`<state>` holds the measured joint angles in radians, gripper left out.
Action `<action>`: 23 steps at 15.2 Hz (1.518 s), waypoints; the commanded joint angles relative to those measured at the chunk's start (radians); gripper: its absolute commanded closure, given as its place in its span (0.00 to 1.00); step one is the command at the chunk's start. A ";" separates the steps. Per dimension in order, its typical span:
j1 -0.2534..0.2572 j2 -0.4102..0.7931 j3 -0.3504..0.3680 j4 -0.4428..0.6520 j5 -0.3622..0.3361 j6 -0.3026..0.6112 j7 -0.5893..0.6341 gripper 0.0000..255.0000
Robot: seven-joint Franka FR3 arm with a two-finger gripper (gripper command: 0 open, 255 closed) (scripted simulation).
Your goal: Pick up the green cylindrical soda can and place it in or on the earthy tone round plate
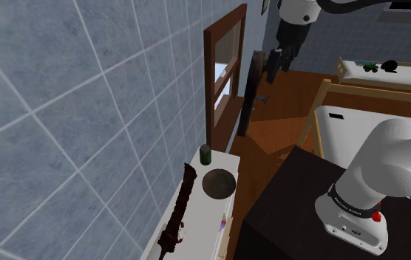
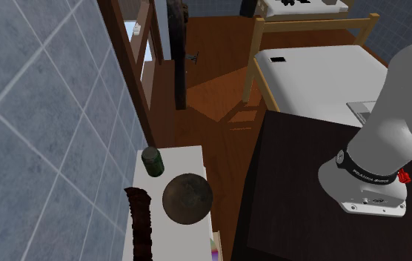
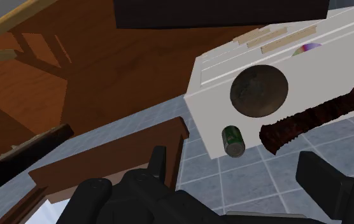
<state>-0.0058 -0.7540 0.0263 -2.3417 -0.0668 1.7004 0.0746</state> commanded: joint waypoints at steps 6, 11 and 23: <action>0.006 0.100 0.002 -0.076 0.011 0.167 0.012 0.00; 0.012 0.233 0.005 -0.120 0.020 0.334 0.022 0.00; 0.026 0.654 0.018 -0.082 0.036 0.695 0.040 0.00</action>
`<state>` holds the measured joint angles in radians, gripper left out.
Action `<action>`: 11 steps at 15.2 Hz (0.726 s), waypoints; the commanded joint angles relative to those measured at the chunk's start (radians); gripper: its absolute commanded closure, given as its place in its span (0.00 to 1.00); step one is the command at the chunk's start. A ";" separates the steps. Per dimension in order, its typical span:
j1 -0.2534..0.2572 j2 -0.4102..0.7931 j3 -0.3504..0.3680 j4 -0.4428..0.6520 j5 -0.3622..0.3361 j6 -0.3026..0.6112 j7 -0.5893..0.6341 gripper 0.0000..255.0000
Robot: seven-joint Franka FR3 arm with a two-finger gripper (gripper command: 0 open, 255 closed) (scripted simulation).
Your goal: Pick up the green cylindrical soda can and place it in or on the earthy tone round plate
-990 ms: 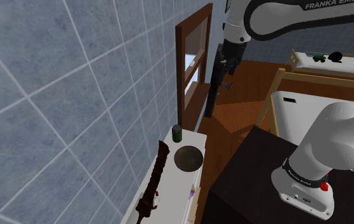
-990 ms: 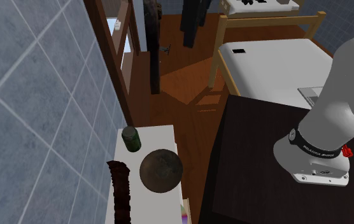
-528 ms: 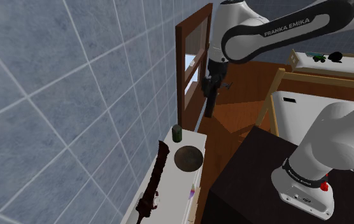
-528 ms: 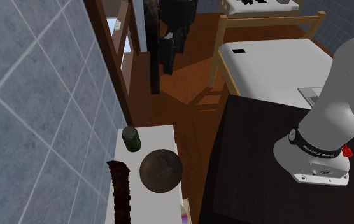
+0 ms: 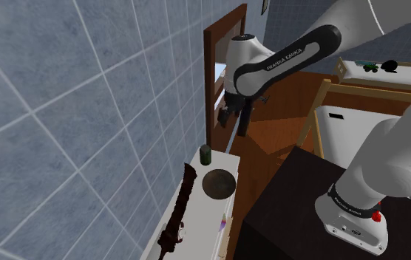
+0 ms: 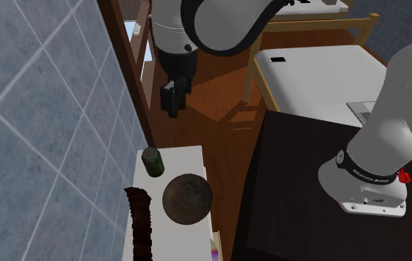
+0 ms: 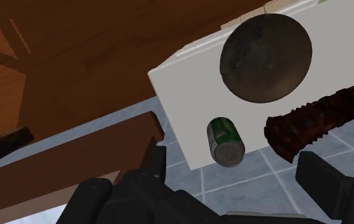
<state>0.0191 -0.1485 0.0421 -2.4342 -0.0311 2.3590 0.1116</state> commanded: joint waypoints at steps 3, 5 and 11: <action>0.005 0.165 0.006 0.051 0.003 0.109 0.006 0.00; 0.008 0.245 0.008 0.084 0.004 0.151 0.008 0.00; 0.016 0.483 0.015 0.213 0.006 0.250 0.013 0.00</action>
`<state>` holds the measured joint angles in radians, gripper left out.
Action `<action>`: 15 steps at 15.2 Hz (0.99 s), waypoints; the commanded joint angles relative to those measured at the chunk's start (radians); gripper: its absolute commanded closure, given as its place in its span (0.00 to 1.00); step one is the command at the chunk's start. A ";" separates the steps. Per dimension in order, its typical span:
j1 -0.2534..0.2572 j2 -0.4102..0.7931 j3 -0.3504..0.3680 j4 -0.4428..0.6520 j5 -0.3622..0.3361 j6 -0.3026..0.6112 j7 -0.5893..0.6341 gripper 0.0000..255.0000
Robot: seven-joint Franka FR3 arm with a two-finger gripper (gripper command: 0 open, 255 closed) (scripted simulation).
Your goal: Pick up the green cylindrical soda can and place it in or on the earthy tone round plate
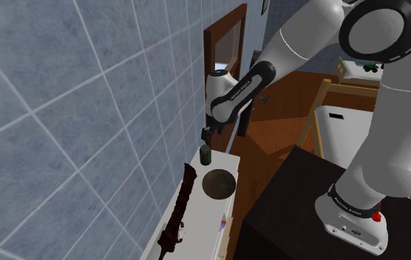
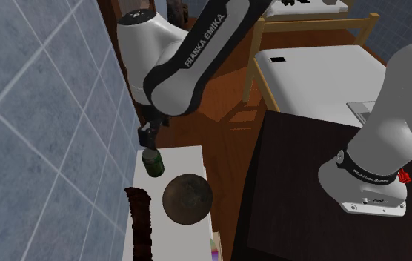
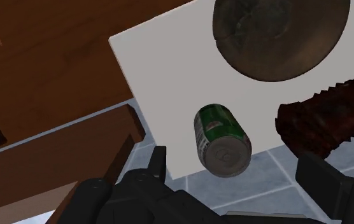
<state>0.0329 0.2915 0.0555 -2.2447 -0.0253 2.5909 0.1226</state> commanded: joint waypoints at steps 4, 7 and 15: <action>0.010 0.201 0.005 0.134 0.001 0.060 0.004 0.00; 0.013 0.246 0.004 0.156 -0.001 0.082 0.006 0.00; 0.018 0.318 -0.001 0.179 -0.005 0.130 0.009 0.00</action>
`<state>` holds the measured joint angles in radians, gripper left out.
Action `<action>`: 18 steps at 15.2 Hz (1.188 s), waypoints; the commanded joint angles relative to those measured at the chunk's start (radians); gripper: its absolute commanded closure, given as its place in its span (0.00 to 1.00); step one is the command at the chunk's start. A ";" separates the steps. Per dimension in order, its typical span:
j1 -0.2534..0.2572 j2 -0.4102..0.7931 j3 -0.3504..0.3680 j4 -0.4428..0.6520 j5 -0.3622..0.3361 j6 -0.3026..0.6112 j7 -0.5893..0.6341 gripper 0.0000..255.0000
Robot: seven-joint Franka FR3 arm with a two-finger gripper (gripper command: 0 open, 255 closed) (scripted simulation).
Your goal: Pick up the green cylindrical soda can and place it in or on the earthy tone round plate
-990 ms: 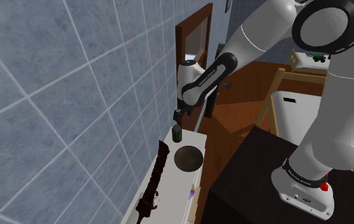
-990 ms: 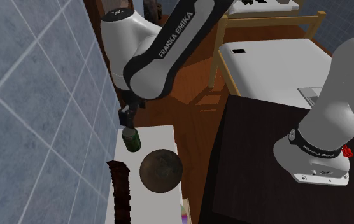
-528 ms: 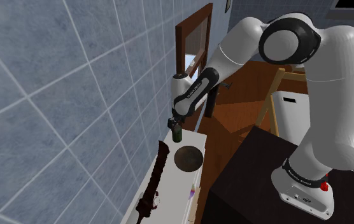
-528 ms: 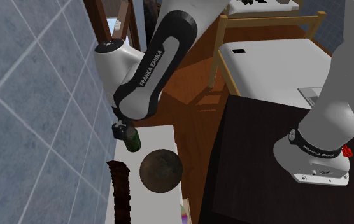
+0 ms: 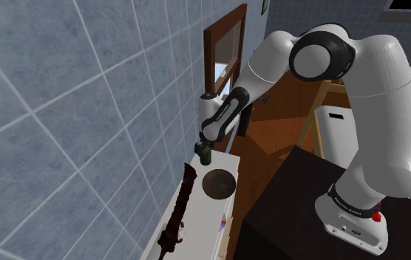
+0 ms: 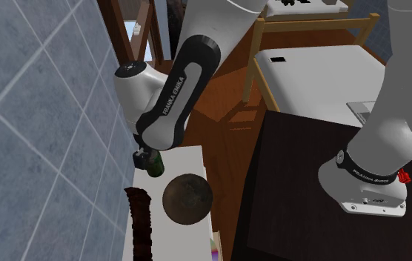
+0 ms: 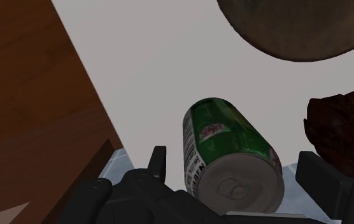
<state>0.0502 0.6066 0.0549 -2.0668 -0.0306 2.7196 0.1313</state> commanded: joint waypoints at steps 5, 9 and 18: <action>0.000 0.003 0.000 0.001 0.000 0.001 0.000 0.00; 0.000 0.003 0.000 0.002 0.000 0.001 0.000 1.00; -0.002 -0.035 0.002 -0.009 0.002 -0.025 -0.001 1.00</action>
<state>0.0496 0.5833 0.0564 -2.0717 -0.0293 2.7014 0.1314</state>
